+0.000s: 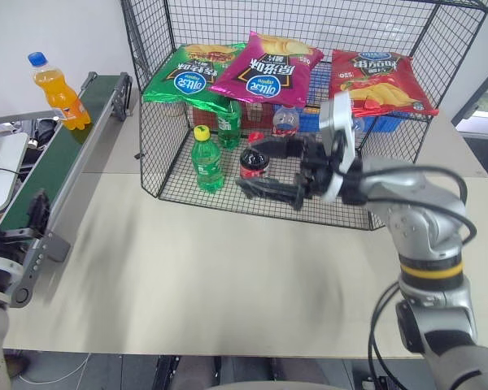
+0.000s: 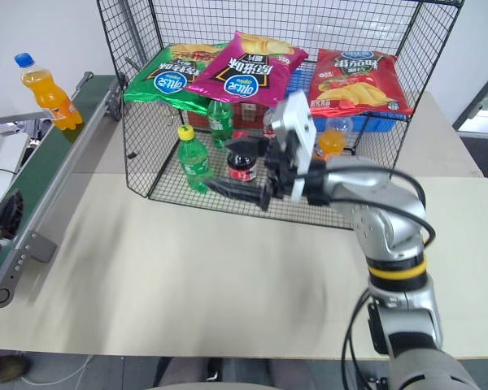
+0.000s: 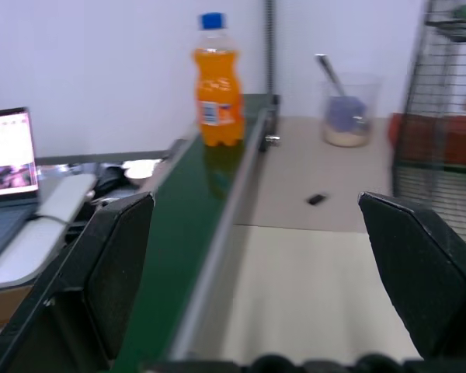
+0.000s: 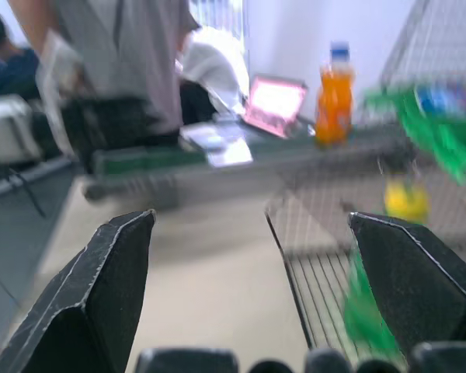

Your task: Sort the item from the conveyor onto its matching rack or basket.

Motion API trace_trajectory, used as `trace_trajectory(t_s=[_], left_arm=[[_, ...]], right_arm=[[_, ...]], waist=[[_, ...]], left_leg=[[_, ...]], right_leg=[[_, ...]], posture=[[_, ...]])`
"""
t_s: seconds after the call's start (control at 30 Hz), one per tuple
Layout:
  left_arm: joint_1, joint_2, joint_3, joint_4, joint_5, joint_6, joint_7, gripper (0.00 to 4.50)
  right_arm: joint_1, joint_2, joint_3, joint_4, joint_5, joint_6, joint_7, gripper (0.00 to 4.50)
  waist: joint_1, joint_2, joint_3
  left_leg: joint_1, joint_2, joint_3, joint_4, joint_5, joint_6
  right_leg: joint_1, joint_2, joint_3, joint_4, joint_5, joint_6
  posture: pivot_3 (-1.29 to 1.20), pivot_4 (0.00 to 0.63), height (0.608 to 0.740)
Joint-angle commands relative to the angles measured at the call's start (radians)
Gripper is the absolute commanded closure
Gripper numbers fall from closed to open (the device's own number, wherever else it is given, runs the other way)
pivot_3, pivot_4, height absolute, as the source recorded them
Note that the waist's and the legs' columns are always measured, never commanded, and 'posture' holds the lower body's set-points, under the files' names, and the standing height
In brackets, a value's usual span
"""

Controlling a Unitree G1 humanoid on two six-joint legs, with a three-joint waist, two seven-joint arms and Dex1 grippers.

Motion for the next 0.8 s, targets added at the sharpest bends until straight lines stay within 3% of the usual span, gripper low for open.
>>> trace_trajectory(t_s=[0.03,0.33,0.43,0.8], left_arm=[[-0.015,0.046,0.06,0.038,-0.004,-0.022,-0.003,0.0],[-0.015,0.151,0.11,0.219,0.011,-0.046,-0.093,0.0],[-0.034,0.177,0.1,0.26,0.024,-0.061,-0.11,0.0],[-0.125,0.279,0.052,0.405,0.073,-0.09,-0.172,0.0]], right_arm=[[-0.041,0.0,-0.021,0.01,0.042,0.013,0.028,0.09],[-0.049,-0.016,0.006,-0.03,0.054,-0.003,0.089,0.09],[-0.047,-0.013,0.004,-0.034,0.049,-0.009,0.087,0.09],[-0.034,-0.006,0.003,-0.067,0.043,-0.014,0.052,0.09]], waist=[[0.004,0.0,0.0],[-0.002,0.0,0.0],[-0.001,0.0,0.0],[-0.002,0.0,0.0]], left_leg=[[-0.001,0.0,0.0,0.0,0.0,0.0],[0.0,-0.001,-0.001,-0.001,0.0,0.0],[0.0,-0.001,-0.001,-0.001,0.0,0.0],[0.0,-0.001,-0.001,-0.002,0.0,0.0]], right_leg=[[0.0,-0.001,-0.001,0.0,0.0,0.0],[-0.001,-0.012,-0.007,0.0,0.0,0.0],[-0.002,-0.016,-0.017,0.001,0.0,-0.001],[-0.002,-0.019,-0.019,0.0,0.0,-0.001]], posture=[[0.0,0.15,0.74],[0.0,0.15,0.74],[0.0,0.15,0.74],[0.0,0.15,0.74]])
